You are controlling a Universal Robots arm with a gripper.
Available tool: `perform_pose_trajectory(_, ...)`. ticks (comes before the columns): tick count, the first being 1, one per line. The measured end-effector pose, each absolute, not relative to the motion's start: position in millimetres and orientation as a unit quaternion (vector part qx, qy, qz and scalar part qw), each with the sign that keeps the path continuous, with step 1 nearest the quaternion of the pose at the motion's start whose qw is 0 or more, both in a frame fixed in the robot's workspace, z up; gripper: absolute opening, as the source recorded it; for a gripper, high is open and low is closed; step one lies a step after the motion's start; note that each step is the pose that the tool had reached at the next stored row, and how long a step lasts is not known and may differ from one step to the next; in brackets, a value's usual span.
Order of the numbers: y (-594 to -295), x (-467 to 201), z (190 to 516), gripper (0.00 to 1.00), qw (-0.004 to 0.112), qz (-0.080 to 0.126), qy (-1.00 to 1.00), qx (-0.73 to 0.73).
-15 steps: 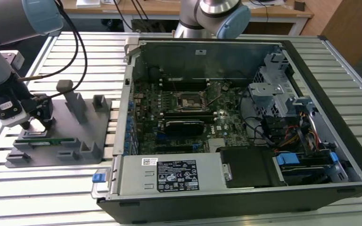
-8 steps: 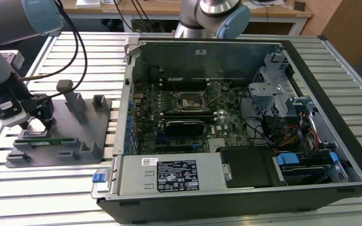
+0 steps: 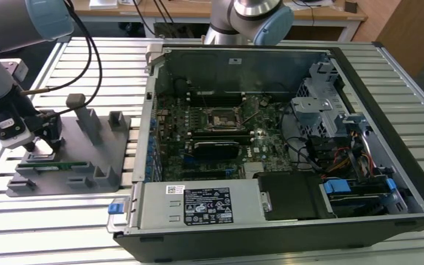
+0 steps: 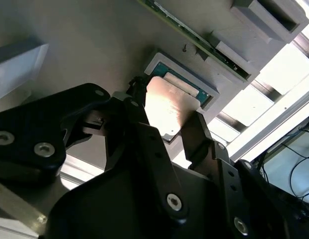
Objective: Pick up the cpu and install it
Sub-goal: 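Pick up the cpu and move it towards the insertion slot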
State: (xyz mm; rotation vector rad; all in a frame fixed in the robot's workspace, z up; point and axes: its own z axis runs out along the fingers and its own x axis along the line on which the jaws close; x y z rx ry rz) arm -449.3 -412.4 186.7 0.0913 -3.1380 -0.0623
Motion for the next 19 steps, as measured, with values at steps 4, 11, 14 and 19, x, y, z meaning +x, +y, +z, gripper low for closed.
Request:
perform_pose_trajectory(4,-412,-449,190,0.53,0.001,-0.020,-0.999,0.029)
perform_pose_trajectory(11,-412,-449,206,0.53,0.001,-0.020,-0.999,0.029)
perform_pose_trajectory(14,-412,-449,211,0.53,0.001,-0.020,-0.999,0.029)
perform_pose_trajectory(19,-412,-449,212,0.53,0.001,-0.020,-0.999,0.029)
